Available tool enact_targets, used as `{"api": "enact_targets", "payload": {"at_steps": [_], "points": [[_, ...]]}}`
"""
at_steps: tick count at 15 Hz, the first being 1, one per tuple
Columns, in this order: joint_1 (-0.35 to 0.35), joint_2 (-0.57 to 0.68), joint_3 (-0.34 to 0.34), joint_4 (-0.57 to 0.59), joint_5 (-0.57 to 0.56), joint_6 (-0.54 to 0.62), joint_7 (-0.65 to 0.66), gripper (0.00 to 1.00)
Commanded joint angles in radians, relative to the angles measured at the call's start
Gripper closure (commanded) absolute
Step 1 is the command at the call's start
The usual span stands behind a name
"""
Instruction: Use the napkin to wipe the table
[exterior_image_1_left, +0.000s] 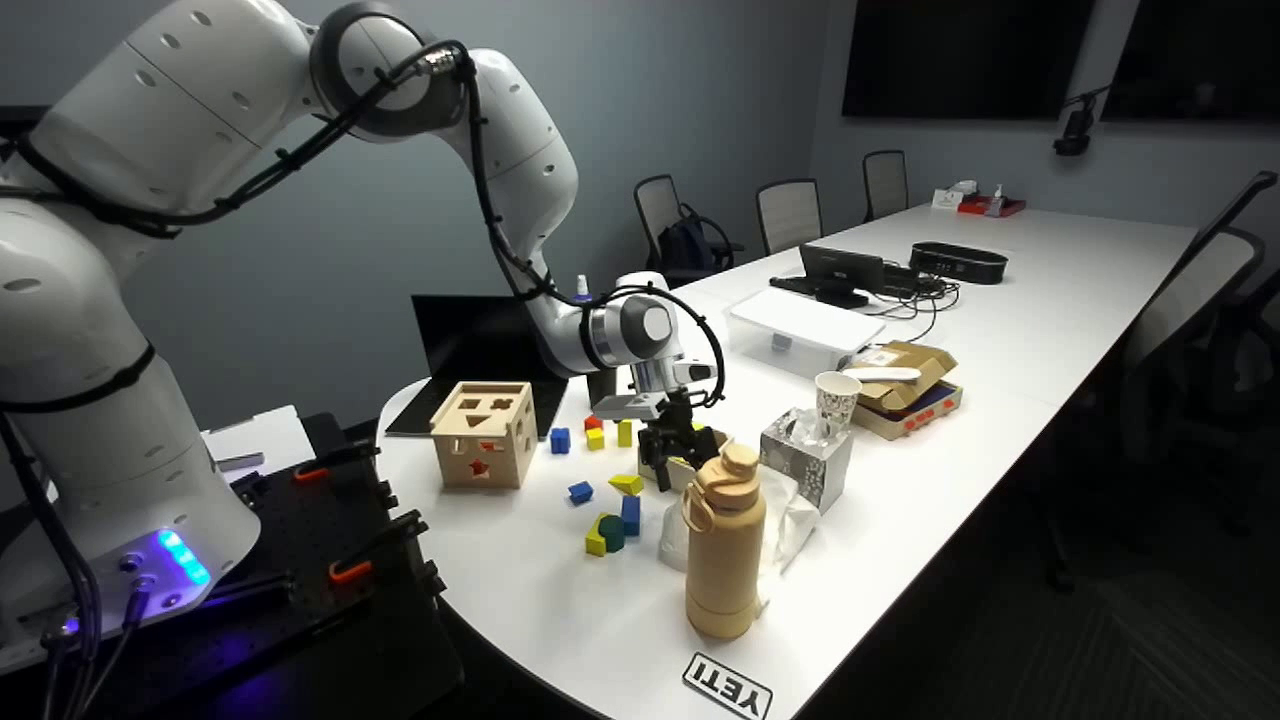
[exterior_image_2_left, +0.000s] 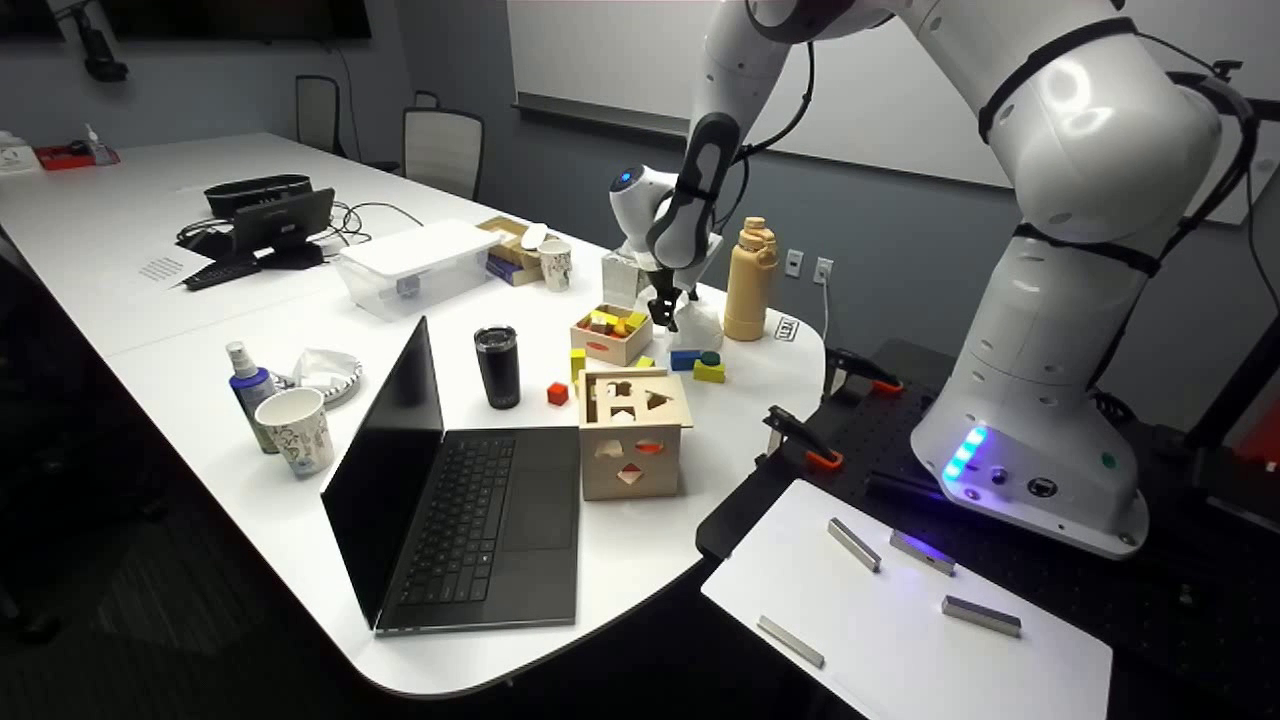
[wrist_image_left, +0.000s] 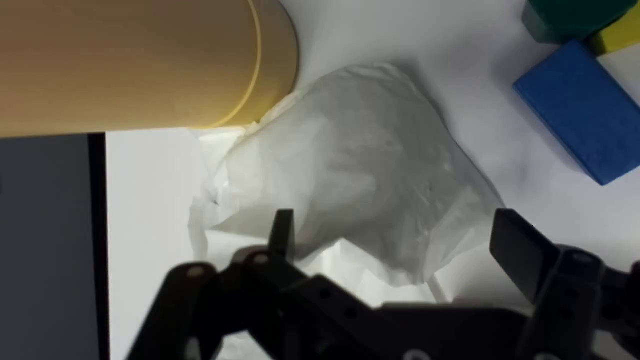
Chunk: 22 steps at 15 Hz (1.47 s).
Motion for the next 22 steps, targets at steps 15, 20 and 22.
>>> {"api": "enact_targets", "payload": {"at_steps": [15, 20, 22], "points": [[0.108, 0.195, -0.098, 0.232, 0.189, -0.218, -0.108, 0.93], [0.134, 0.156, -0.113, 0.215, 0.212, -0.301, -0.098, 0.99], [0.146, 0.122, -0.115, 0.192, 0.212, -0.346, -0.093, 0.99]]}}
